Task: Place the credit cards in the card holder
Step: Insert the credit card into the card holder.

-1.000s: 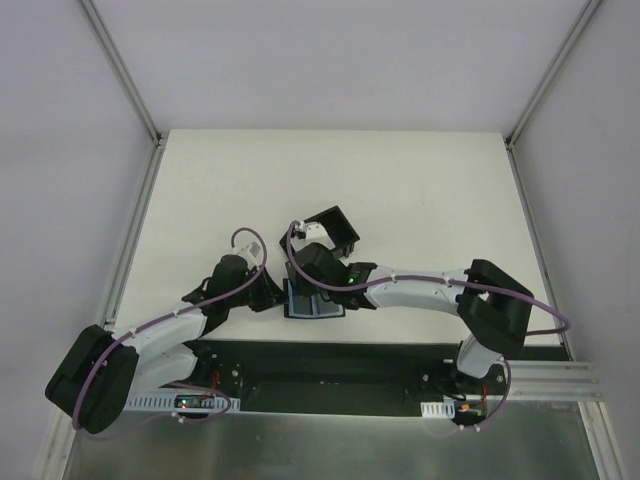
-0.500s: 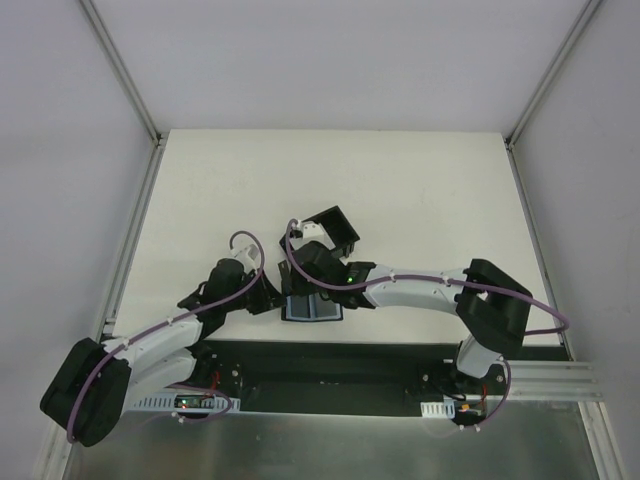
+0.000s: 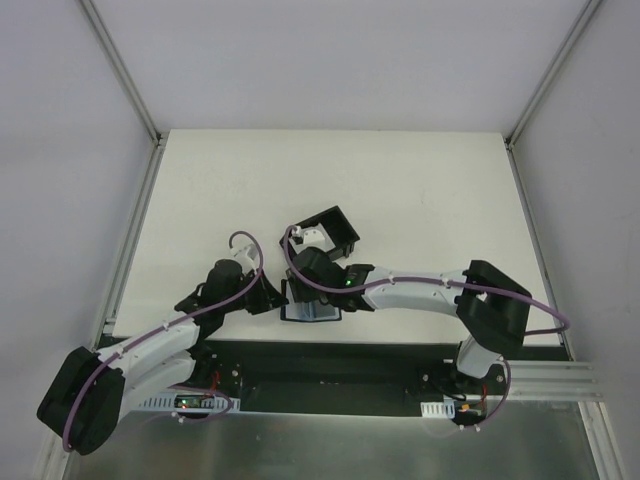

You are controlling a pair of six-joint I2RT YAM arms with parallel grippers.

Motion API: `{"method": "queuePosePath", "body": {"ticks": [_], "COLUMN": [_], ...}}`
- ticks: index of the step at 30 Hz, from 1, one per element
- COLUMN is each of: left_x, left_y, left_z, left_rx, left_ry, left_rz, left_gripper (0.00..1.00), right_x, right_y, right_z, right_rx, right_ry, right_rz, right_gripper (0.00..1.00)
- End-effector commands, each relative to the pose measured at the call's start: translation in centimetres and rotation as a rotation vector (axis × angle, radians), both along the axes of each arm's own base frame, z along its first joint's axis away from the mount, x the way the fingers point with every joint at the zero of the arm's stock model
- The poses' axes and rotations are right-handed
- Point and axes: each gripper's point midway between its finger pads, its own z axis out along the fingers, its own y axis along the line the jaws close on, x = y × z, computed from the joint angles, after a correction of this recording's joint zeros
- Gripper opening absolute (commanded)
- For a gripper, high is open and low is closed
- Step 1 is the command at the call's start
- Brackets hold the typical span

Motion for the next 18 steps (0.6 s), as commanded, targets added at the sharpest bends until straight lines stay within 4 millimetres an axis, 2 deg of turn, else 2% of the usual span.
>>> {"method": "queuePosePath", "body": {"ticks": [1, 4, 7, 14, 18], "left_x": [0.1, 0.0, -0.2, -0.1, -0.2], "left_y": [0.5, 1.2, 1.5, 1.7, 1.8], "left_z": [-0.5, -1.6, -2.5, -2.9, -3.1], "left_rx": [0.024, 0.063, 0.09, 0.106, 0.114], "left_ry": [-0.002, 0.037, 0.071, 0.083, 0.088], "left_rz": [0.011, 0.044, 0.055, 0.064, 0.064], "left_gripper": [0.0, 0.0, 0.0, 0.0, 0.0], "right_x": [0.3, 0.1, 0.6, -0.1, -0.2], "right_y": [-0.6, -0.6, -2.2, -4.6, -5.1], "right_z": [1.9, 2.6, 2.7, 3.0, 3.5], "right_rx": [-0.017, 0.008, -0.043, -0.058, -0.046], "right_ry": [-0.049, -0.064, -0.074, -0.076, -0.084], "right_rz": [-0.004, 0.011, -0.034, -0.053, -0.052], "right_gripper": [0.0, 0.0, 0.0, 0.0, 0.0]}}
